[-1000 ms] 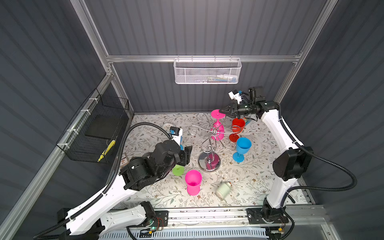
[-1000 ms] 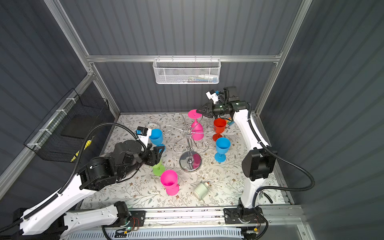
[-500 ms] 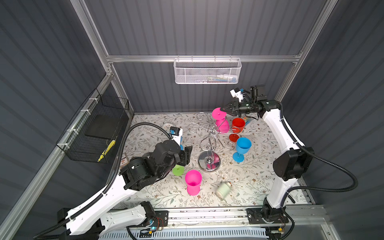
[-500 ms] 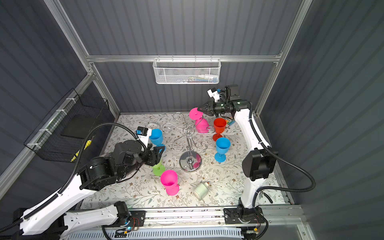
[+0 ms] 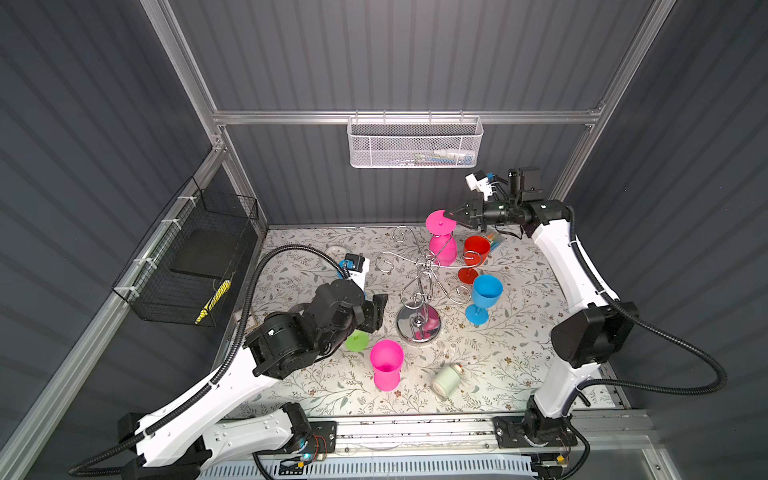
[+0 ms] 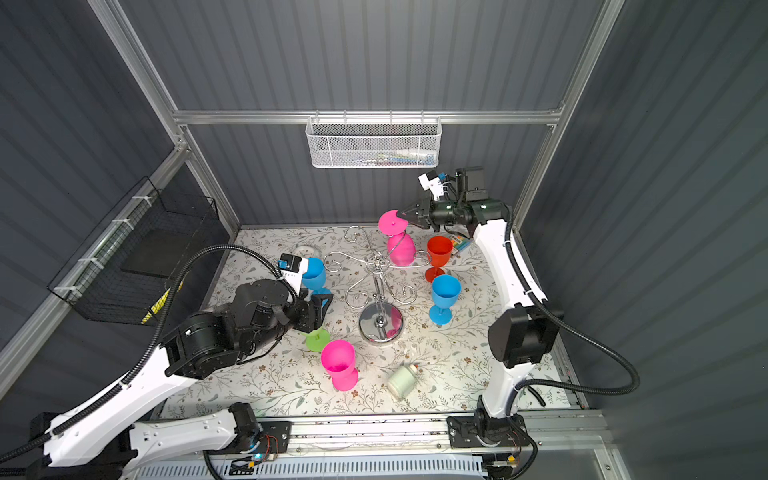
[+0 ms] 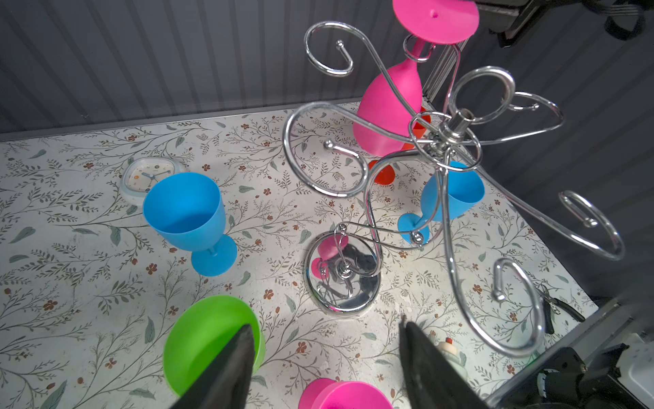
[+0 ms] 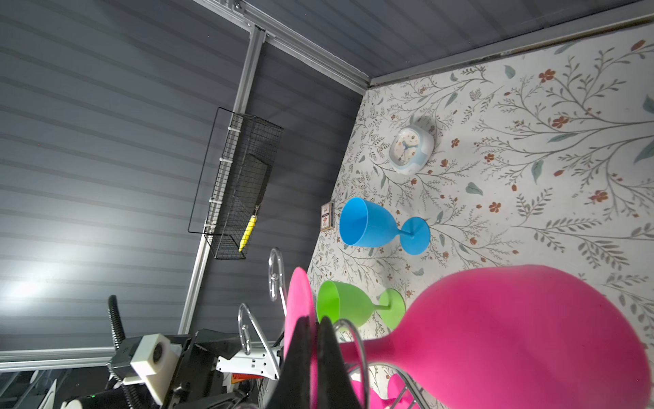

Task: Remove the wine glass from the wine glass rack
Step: 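Lift the magenta glass up off the rack arm with the right gripper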

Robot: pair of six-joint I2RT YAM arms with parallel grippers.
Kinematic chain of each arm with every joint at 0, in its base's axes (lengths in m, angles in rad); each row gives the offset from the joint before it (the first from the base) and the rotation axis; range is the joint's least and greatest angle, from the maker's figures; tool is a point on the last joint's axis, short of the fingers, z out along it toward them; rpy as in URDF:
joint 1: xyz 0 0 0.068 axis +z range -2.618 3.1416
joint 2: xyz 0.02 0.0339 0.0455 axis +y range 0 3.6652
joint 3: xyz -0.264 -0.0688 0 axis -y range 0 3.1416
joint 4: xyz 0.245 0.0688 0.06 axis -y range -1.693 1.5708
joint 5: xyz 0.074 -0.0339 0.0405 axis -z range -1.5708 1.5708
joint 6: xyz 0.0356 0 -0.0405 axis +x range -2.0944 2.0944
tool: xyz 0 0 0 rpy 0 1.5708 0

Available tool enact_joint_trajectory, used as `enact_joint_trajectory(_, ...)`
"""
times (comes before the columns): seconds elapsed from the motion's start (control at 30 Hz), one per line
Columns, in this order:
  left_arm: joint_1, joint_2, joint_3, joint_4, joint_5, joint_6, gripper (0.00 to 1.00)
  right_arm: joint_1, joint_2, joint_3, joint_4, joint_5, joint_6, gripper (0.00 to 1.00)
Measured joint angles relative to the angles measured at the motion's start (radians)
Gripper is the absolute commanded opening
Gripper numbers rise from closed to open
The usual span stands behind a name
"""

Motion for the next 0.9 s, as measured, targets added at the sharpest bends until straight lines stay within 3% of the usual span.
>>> enact_joint_trajectory(0.9,0.0,-0.037,-0.022,0.0,0.01,-0.018,0.67,-0.012,-0.135,-0.182,0.065,0.0,0.062,0.0)
